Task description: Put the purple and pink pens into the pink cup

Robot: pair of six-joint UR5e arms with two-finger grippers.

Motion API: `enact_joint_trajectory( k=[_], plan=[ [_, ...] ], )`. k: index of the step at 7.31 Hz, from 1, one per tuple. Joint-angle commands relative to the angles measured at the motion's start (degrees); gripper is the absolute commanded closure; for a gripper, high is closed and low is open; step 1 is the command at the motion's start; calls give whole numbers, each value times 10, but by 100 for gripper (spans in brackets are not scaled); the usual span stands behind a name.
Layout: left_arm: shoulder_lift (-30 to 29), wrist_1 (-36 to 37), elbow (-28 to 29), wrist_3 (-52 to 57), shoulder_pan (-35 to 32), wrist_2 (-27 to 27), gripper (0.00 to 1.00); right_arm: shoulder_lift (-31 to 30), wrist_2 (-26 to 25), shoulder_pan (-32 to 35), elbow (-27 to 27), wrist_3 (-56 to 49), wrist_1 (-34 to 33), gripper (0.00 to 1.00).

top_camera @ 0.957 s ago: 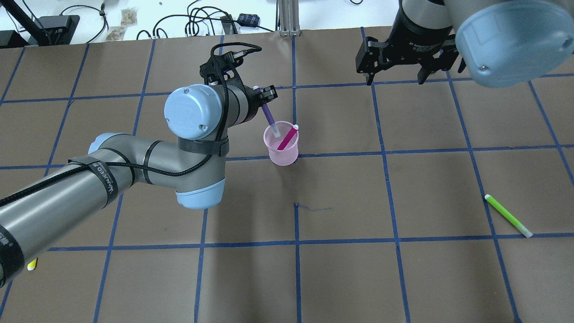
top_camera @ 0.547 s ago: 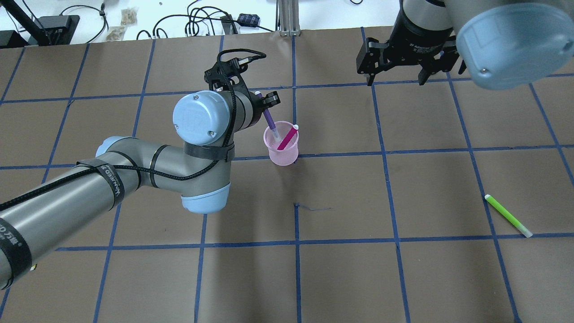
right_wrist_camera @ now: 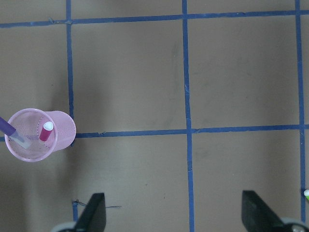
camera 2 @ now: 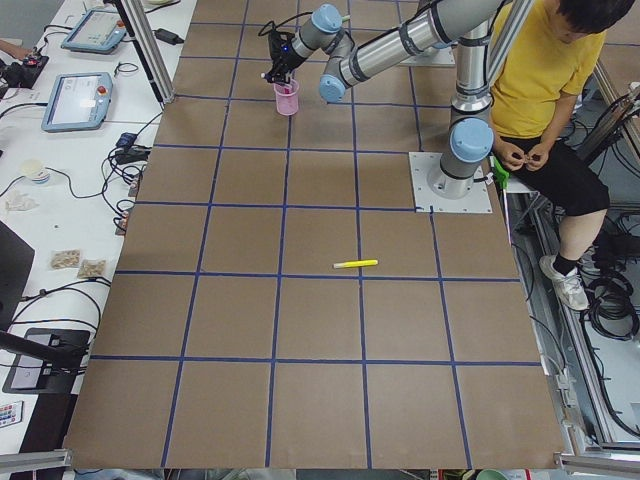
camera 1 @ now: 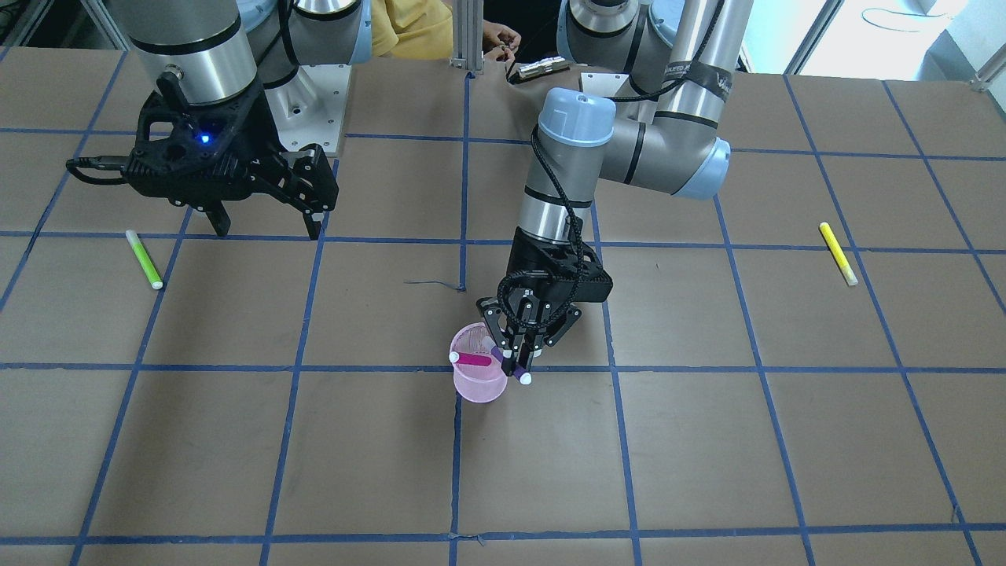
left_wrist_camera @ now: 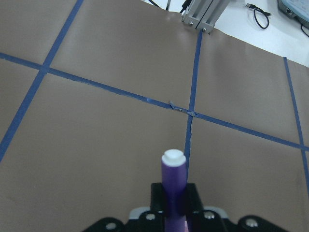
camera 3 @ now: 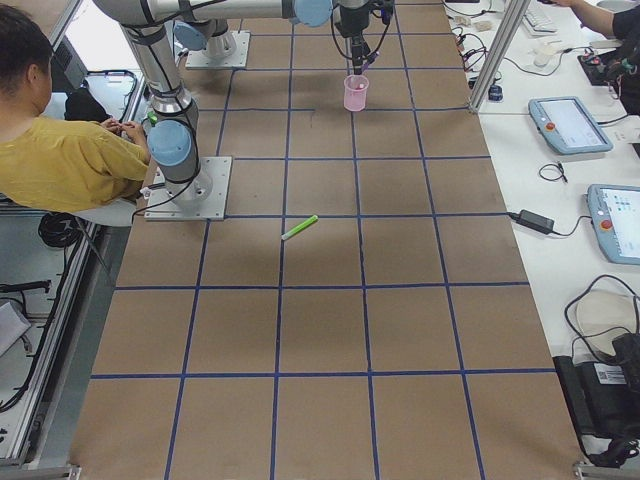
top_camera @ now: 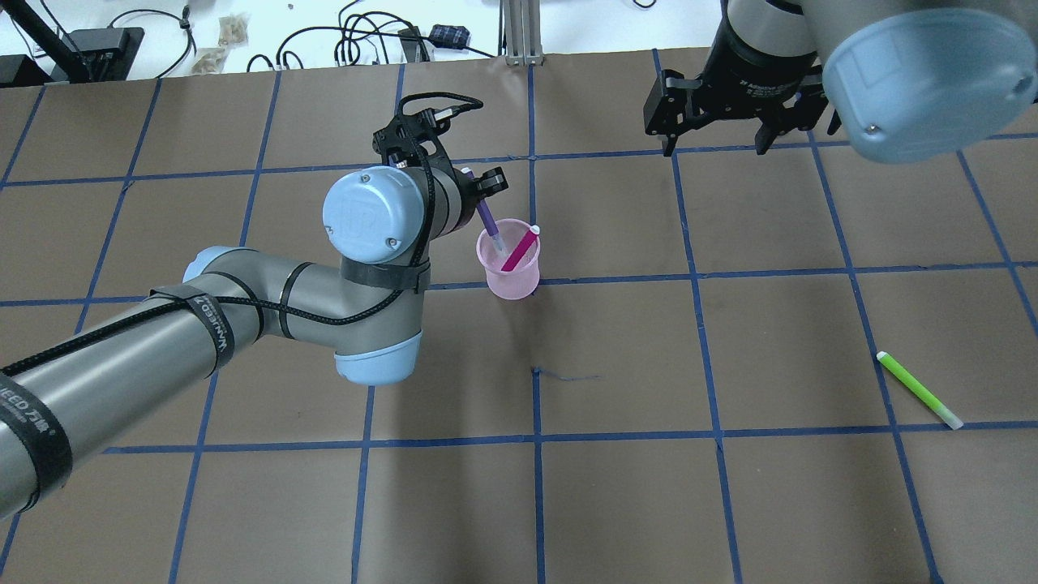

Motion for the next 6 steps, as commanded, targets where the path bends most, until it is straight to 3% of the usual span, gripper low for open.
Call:
enact_joint_trajectory(
  k=[1, 3, 4, 5, 6],
  plan=[
    [-8, 17, -2, -5, -6, 0, 100, 0, 0, 0, 0, 5, -1, 0],
    [-14, 17, -2, -3, -11, 2, 100, -1, -1, 0, 0, 6, 4, 0],
    [-17, 17, -2, -3, -12, 9, 85, -1, -1, 0, 0, 5, 4, 0],
    [-17, 17, -1, -3, -12, 10, 27, 0, -1, 0, 0, 5, 3, 0],
    [-17, 17, -1, -3, -12, 10, 11, 0, -1, 0, 0, 3, 5, 0]
  ],
)
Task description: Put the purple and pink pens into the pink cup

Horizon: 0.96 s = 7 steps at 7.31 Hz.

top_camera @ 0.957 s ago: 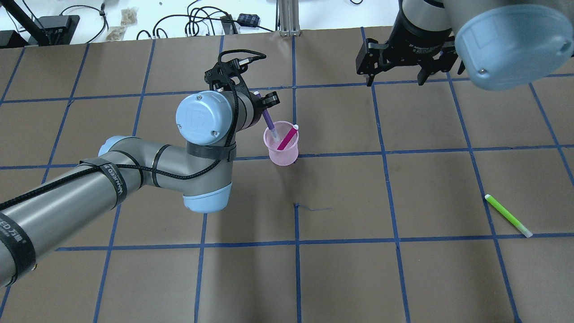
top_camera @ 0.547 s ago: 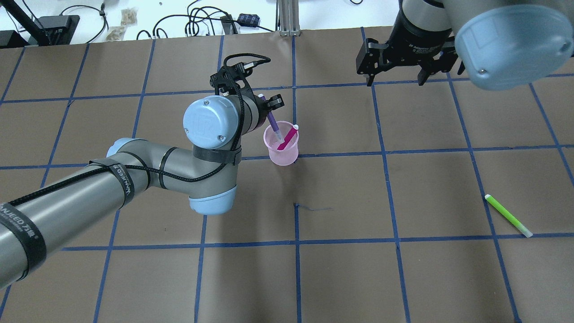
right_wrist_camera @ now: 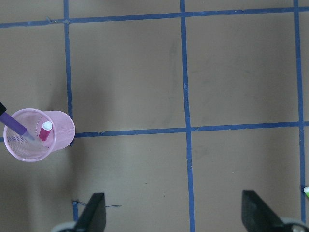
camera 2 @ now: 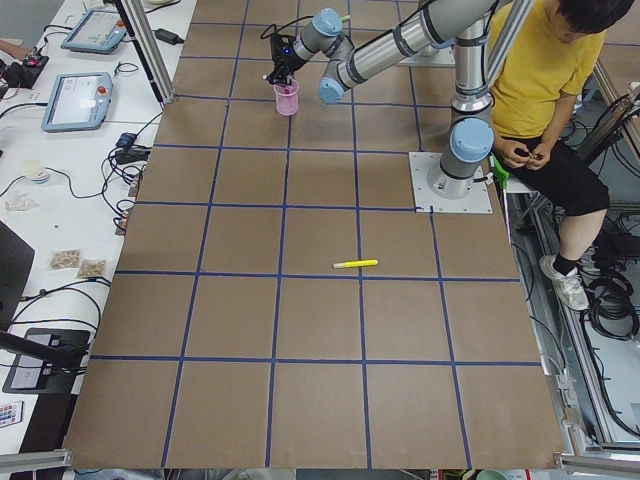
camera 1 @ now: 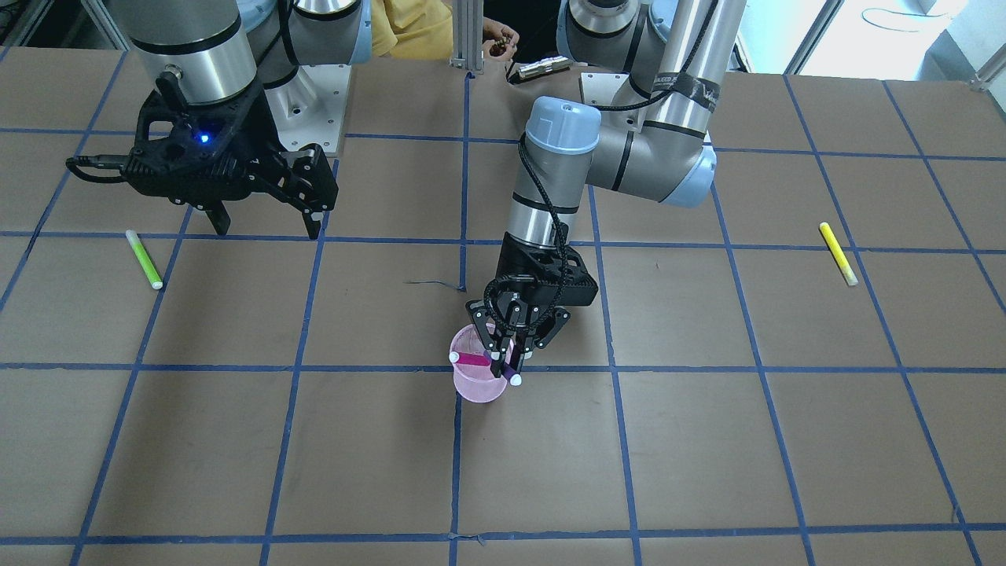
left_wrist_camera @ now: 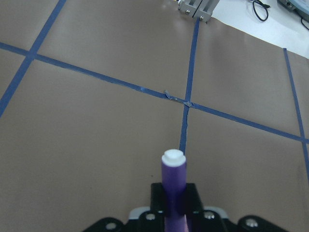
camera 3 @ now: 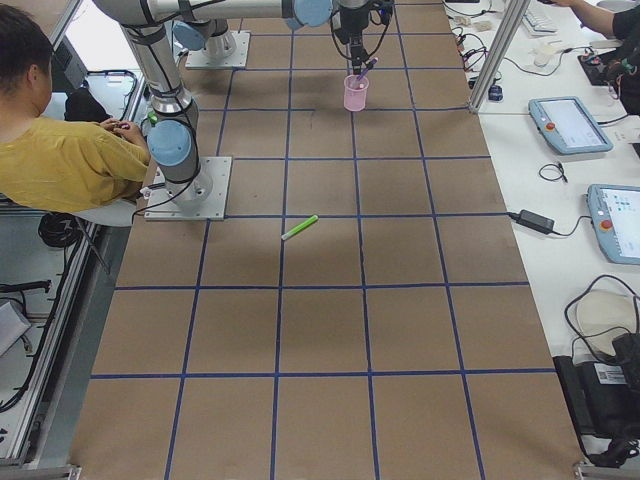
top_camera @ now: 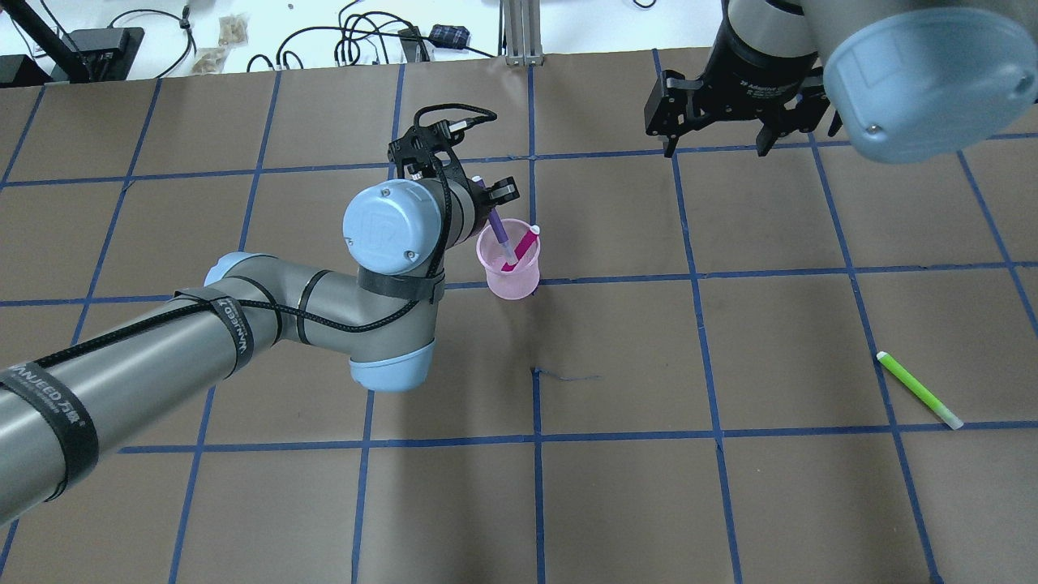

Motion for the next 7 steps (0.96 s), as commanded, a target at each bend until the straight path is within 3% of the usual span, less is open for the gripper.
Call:
enact_joint_trajectory(
  k=[1, 4, 6, 7],
  plan=[
    [0, 0, 0, -1, 0, 1, 9, 1, 0, 0, 1, -4, 1, 0],
    [13, -25, 13, 6, 17, -8, 0, 1, 0, 0, 0, -5, 6, 0],
    [42, -180, 56, 47, 82, -76, 0, 1, 0, 0, 1, -6, 4, 0],
    [59, -292, 84, 119, 115, -79, 0, 2, 0, 0, 1, -7, 6, 0]
  ],
)
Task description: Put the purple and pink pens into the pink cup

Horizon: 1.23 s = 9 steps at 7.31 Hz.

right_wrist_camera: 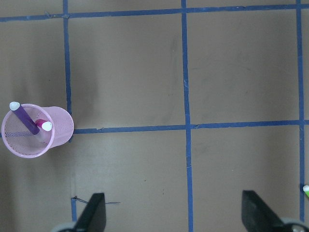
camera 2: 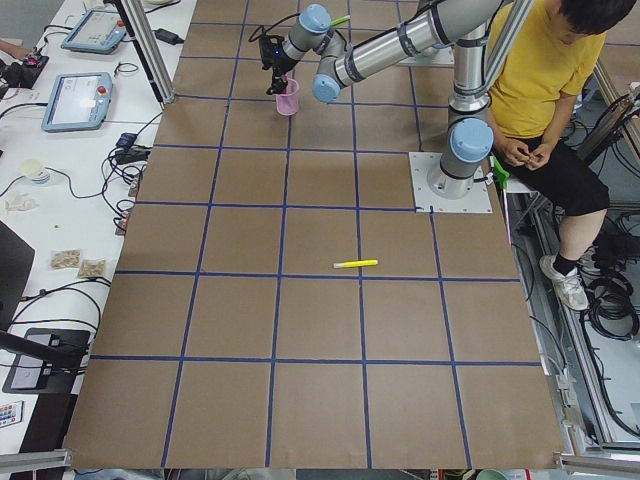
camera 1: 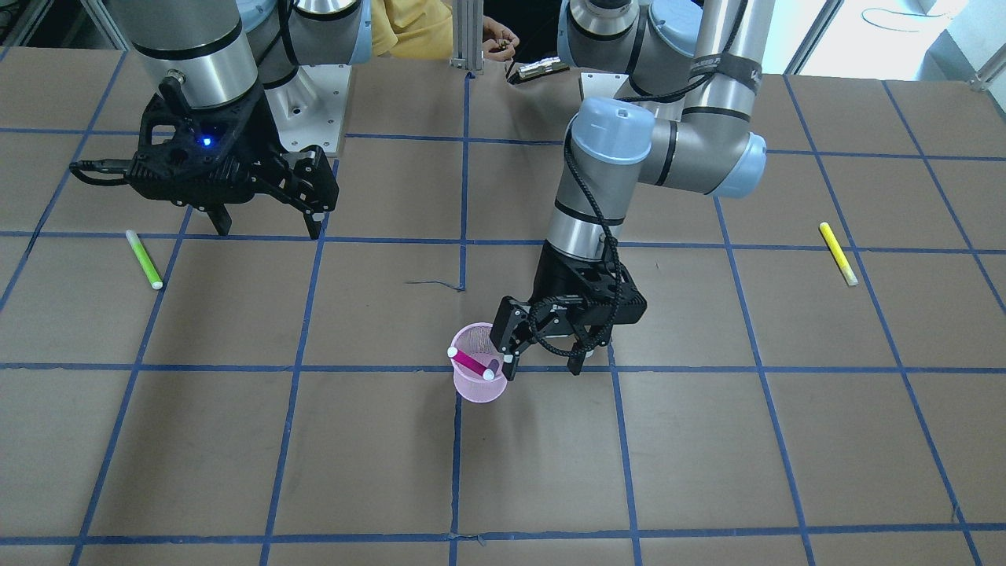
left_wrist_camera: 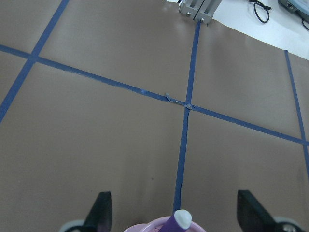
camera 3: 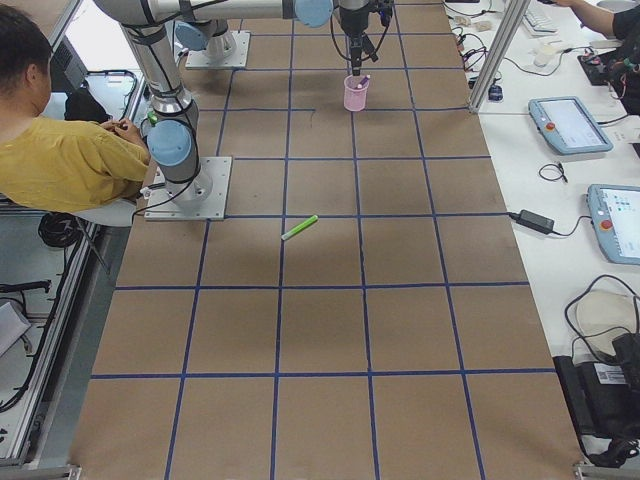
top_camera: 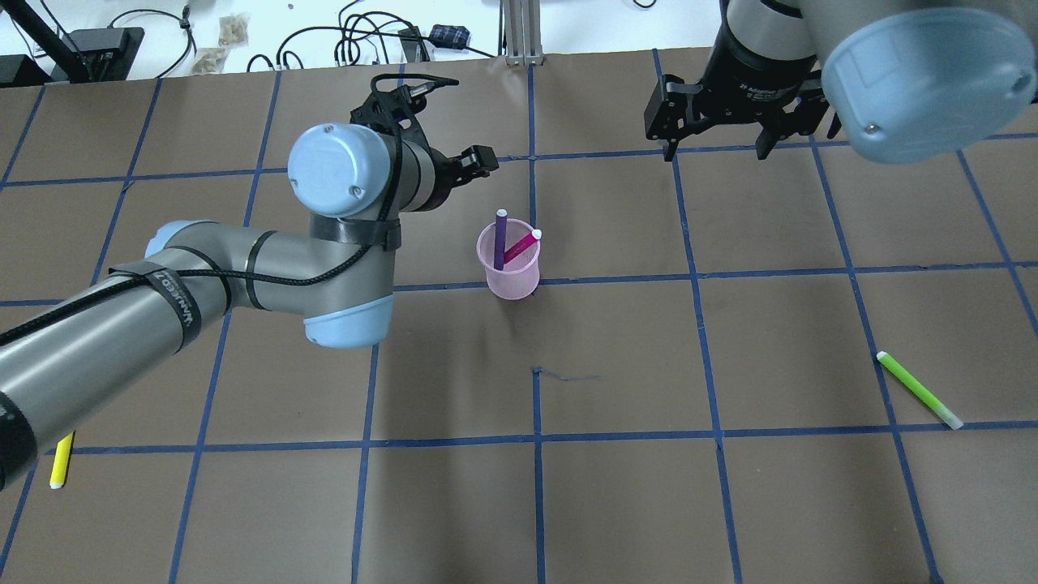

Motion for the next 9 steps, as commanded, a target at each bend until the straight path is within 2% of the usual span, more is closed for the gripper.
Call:
enact_joint_trajectory(
  k=[1, 3, 5, 6, 9],
  plan=[
    [42, -234, 65, 130, 69, -16, 0, 1, -1, 0, -1, -2, 1, 0],
    [85, -472, 135, 250, 117, 14, 0, 1, -1, 0, 0, -2, 1, 0],
    [136, -611, 187, 321, 124, 69, 0, -1, -1, 0, 0, -2, 2, 0],
    [149, -649, 194, 335, 118, 74, 0, 1, -1, 0, 0, -2, 2, 0],
    [138, -643, 223, 332, 111, 69, 0, 1, 0, 0, 0, -2, 3, 0]
  ],
)
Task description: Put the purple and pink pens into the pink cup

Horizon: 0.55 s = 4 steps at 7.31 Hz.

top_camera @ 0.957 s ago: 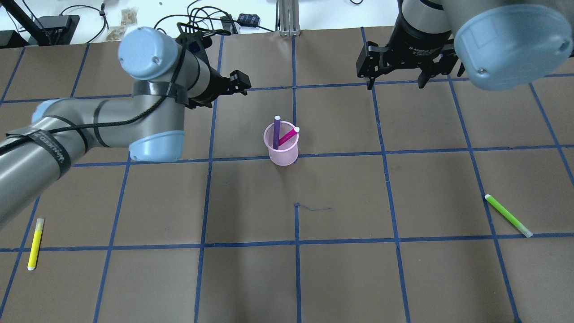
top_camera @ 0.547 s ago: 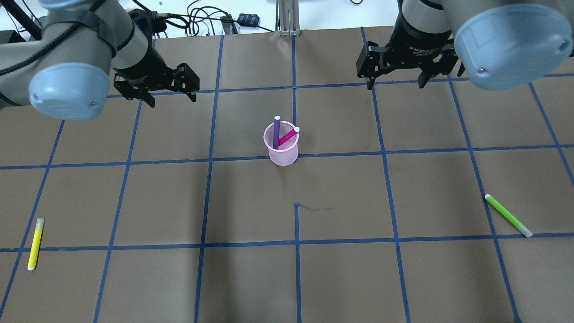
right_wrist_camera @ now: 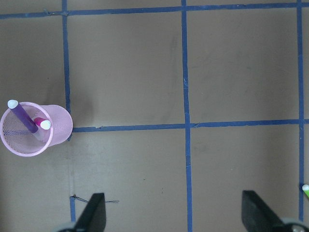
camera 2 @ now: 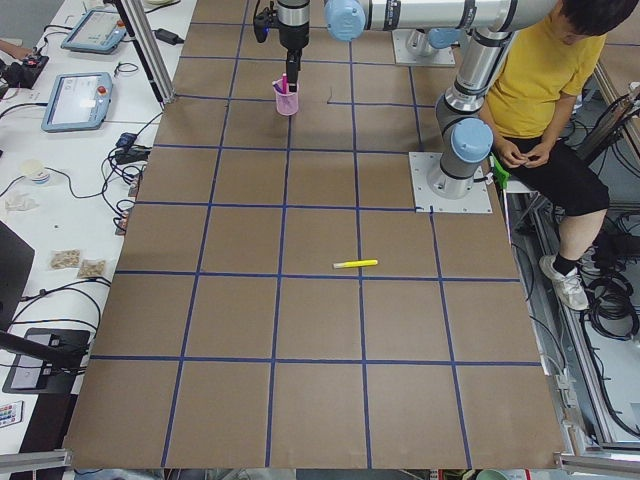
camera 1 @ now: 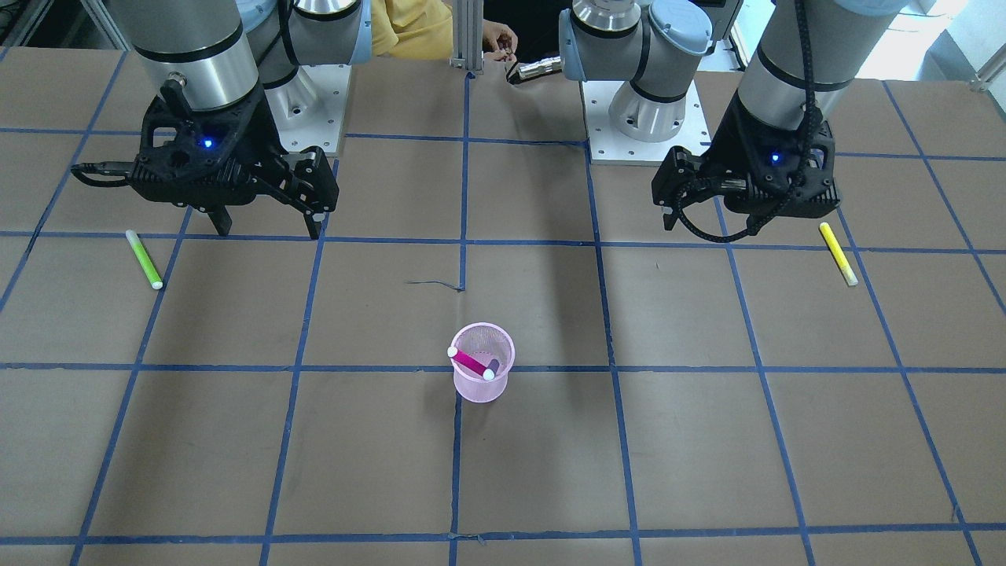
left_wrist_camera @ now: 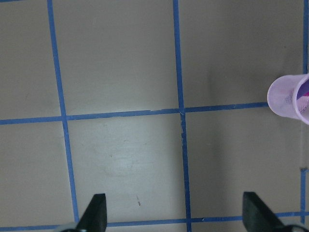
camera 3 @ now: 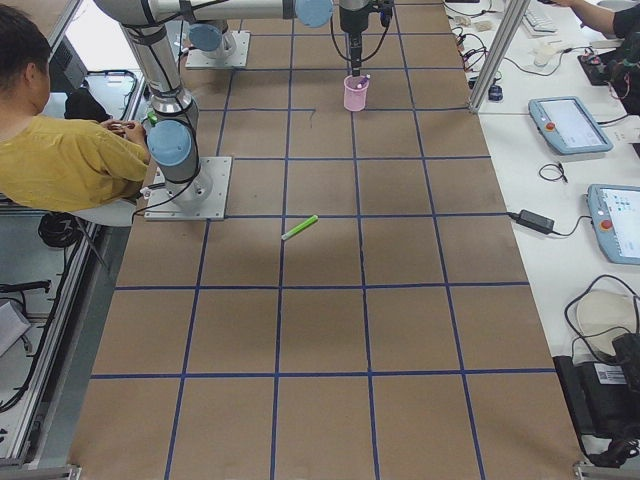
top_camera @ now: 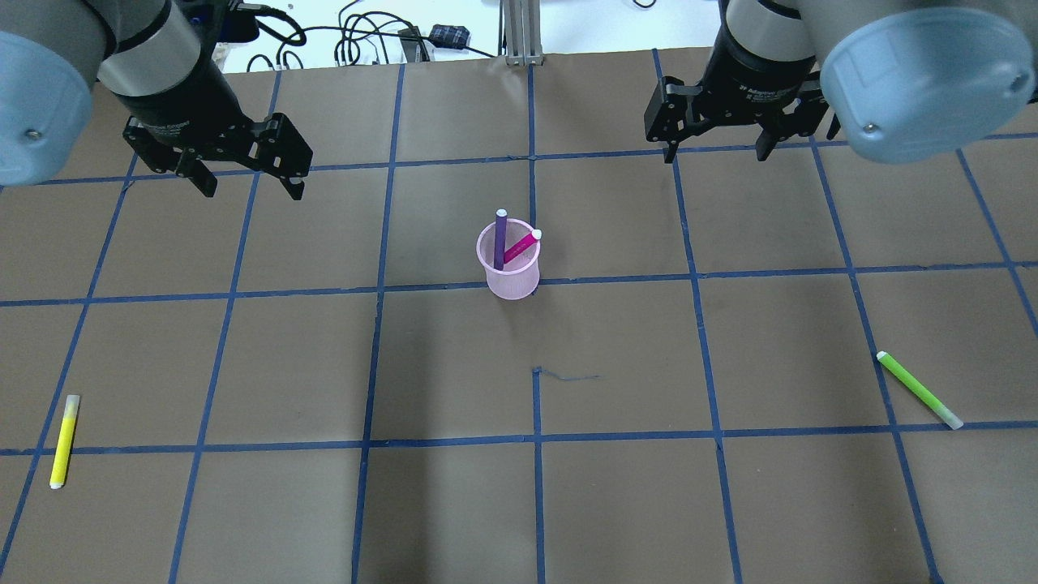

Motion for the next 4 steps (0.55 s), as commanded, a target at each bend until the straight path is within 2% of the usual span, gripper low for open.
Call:
enact_joint_trajectory(
  k=[1, 4],
  plan=[
    [-18, 0, 39, 7, -16, 0, 0, 0, 2, 0, 0, 0, 0, 0],
    [-35, 15, 70, 6, -23, -2, 0, 0, 1, 0, 0, 0, 0, 0]
  ],
)
